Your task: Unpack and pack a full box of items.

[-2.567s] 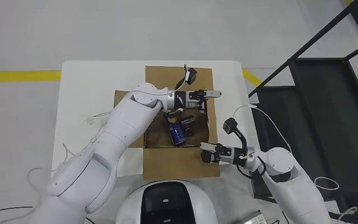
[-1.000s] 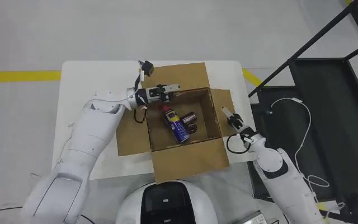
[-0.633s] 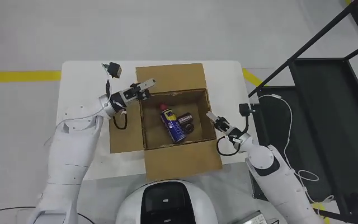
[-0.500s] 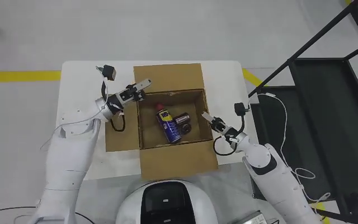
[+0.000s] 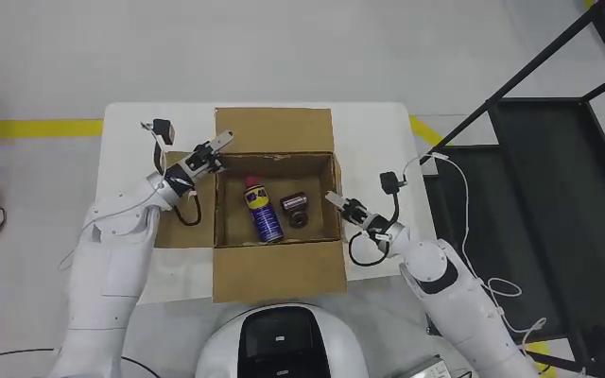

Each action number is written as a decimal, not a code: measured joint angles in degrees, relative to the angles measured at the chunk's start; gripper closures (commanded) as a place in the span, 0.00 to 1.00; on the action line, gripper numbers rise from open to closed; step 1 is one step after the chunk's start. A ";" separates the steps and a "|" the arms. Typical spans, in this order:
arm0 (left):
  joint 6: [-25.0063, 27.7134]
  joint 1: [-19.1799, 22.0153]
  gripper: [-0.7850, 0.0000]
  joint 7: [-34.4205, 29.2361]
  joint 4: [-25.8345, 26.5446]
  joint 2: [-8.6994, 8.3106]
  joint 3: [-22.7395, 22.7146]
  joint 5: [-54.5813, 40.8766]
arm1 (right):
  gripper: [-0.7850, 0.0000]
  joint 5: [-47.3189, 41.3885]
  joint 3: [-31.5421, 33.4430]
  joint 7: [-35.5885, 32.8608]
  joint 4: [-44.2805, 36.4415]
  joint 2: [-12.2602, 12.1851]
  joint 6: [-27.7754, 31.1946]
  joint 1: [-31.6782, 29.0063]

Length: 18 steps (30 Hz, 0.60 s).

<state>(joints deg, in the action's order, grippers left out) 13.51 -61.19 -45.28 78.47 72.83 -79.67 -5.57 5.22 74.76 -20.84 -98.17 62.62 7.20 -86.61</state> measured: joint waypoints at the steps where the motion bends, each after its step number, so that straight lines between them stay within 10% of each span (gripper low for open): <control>1: 0.10 -0.15 0.00 0.30 -0.01 -0.08 -0.27 -0.04 | 0.00 0.29 0.55 0.66 -0.55 -0.04 0.83 -0.20; 10: 1.31 -1.74 0.00 -1.17 -0.81 -1.17 -4.17 -2.68 | 0.00 11.72 -0.31 0.55 -8.92 -0.12 2.55 2.05; 18: 1.00 -1.44 0.00 -12.85 -3.68 -2.71 -7.63 -7.22 | 0.00 21.65 -13.77 -8.98 -6.94 1.81 -6.20 13.50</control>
<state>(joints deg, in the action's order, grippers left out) 14.51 -62.63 -58.12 74.79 70.11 -87.29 -12.80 26.87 60.99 -29.83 -105.11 64.43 1.00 -73.11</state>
